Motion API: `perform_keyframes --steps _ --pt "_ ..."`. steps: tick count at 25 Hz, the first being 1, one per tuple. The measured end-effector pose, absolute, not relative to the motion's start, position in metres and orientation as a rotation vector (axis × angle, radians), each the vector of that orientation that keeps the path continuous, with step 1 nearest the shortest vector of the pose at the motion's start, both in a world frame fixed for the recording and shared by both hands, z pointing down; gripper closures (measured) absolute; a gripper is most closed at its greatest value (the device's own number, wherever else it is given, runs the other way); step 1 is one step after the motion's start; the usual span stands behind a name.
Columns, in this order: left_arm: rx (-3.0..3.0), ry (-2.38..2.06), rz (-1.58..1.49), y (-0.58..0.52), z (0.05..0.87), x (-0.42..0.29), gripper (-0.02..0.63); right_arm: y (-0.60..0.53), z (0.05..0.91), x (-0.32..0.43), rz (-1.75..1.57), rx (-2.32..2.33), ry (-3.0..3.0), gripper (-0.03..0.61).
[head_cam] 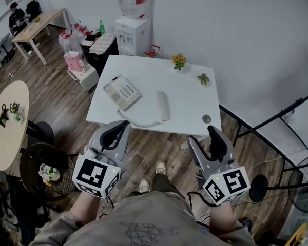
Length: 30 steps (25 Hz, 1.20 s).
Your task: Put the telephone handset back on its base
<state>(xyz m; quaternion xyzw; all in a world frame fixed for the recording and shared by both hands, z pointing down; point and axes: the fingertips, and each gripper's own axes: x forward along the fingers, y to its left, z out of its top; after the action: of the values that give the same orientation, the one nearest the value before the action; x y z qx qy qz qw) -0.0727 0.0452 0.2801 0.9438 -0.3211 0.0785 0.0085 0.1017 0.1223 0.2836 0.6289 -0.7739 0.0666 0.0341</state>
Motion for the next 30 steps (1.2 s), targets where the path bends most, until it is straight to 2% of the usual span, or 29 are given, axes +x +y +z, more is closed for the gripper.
perform_keyframes --steps 16,30 --pt "2.894 -1.053 0.398 -0.097 0.316 0.010 0.613 -0.030 0.342 0.178 0.393 1.818 -2.382 0.288" --pt "2.770 -1.262 0.455 -0.185 0.329 0.037 0.613 -0.142 0.362 0.218 0.459 1.654 -2.452 0.295"
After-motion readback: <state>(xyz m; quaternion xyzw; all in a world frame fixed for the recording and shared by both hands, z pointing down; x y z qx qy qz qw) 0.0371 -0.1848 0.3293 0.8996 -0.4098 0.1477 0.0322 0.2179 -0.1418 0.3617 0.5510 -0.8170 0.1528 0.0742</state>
